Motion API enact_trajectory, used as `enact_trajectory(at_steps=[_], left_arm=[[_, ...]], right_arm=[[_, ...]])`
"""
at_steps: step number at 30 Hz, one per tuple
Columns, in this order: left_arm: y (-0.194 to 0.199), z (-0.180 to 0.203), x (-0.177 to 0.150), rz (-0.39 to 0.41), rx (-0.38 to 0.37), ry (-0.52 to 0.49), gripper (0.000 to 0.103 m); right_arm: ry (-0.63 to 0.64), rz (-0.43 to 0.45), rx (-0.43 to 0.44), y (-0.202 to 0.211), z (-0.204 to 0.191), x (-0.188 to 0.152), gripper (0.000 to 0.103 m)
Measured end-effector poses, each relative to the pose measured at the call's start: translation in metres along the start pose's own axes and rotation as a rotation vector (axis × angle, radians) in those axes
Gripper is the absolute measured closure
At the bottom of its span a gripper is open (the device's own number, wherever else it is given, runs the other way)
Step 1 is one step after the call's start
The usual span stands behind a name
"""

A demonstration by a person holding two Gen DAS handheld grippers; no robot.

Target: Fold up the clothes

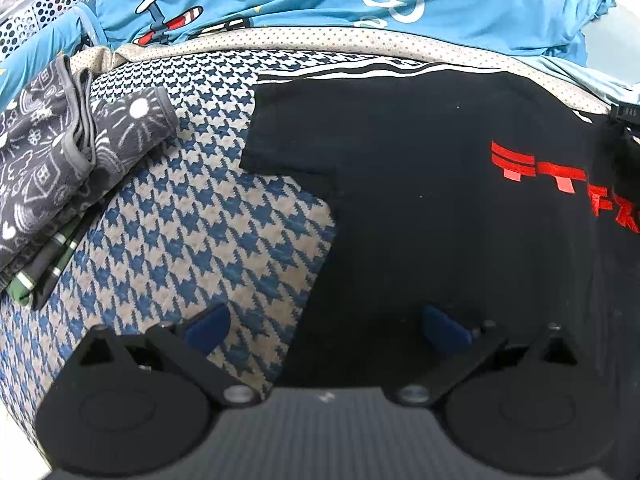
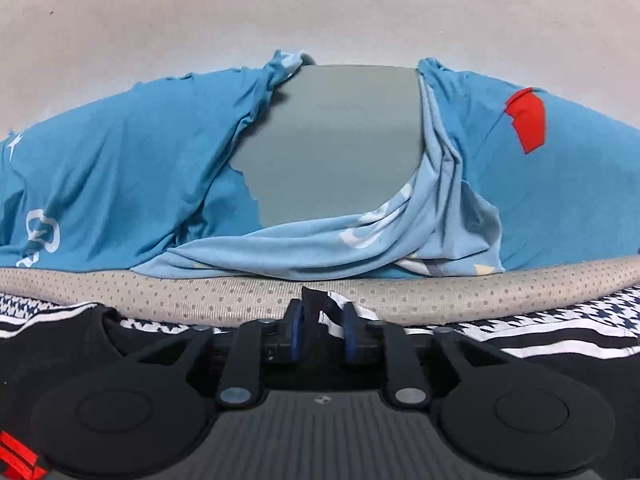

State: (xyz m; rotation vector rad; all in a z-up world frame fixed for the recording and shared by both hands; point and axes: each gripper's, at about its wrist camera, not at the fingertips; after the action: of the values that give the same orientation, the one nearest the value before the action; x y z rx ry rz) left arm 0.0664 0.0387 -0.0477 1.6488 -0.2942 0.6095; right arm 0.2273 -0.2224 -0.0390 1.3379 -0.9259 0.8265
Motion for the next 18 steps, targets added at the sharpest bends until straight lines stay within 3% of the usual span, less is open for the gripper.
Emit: enact_trajectory(at_steps=[2, 9, 18], left_arm=[[0.002, 0.001, 0.0, 0.004, -0.003, -0.003, 0.0], [0.009, 0.002, 0.001, 0.018, -0.022, -0.009, 0.0], [0.012, 0.016, -0.003, 0.027, -0.047, -0.06, 0.0]], right_arm=[[0.007, 0.009, -0.014, 0.007, -0.003, 0.003, 0.064], [0.077, -0.034, 0.074, 0.047, -0.001, 0.002, 0.064], [0.015, -0.138, 0.118, 0.089, 0.036, -0.007, 0.063]])
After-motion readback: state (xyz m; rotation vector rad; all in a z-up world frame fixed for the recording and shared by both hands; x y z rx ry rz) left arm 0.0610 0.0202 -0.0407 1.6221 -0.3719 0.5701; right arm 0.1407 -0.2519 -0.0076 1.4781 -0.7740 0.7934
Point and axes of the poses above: each gripper's, at about its wrist camera, not at the fingertips, and y roughly against the way its jaws point, z to its right, x to its top, and after that the axes turned 3 degrees about z, right-handed
